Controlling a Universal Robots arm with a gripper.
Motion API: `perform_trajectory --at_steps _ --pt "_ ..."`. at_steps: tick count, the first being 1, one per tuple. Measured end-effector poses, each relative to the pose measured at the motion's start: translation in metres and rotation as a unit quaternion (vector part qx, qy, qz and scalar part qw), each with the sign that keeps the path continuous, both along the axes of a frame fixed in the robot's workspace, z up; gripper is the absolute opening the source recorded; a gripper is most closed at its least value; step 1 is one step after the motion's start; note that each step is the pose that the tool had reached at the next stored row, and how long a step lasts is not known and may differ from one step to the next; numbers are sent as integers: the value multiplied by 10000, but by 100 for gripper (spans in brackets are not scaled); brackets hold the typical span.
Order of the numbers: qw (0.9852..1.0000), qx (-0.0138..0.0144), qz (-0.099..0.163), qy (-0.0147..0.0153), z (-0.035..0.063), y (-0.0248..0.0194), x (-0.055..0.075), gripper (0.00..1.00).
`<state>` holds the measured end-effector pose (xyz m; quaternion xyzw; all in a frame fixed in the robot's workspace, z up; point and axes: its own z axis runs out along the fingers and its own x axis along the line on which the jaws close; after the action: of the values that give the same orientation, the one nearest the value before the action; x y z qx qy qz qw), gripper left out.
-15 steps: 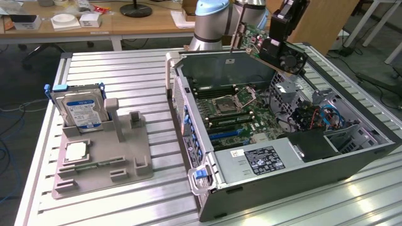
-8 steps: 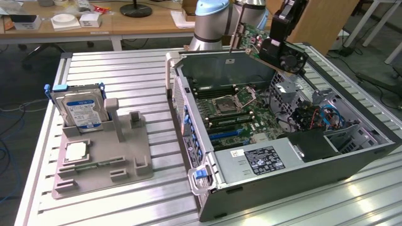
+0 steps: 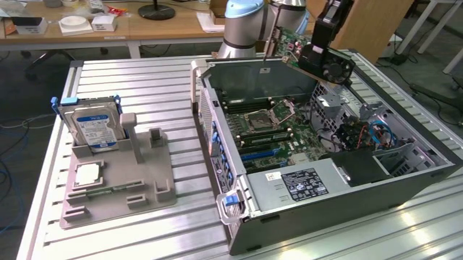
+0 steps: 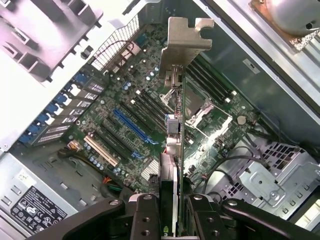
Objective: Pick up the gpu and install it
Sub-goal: 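Insert the gpu into the slot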
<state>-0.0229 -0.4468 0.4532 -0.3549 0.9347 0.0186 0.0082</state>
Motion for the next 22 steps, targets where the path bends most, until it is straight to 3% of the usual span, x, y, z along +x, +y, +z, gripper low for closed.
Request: perform_trajectory --at_steps 22 --pt "9984 41 572 0 0 -14 0 27"
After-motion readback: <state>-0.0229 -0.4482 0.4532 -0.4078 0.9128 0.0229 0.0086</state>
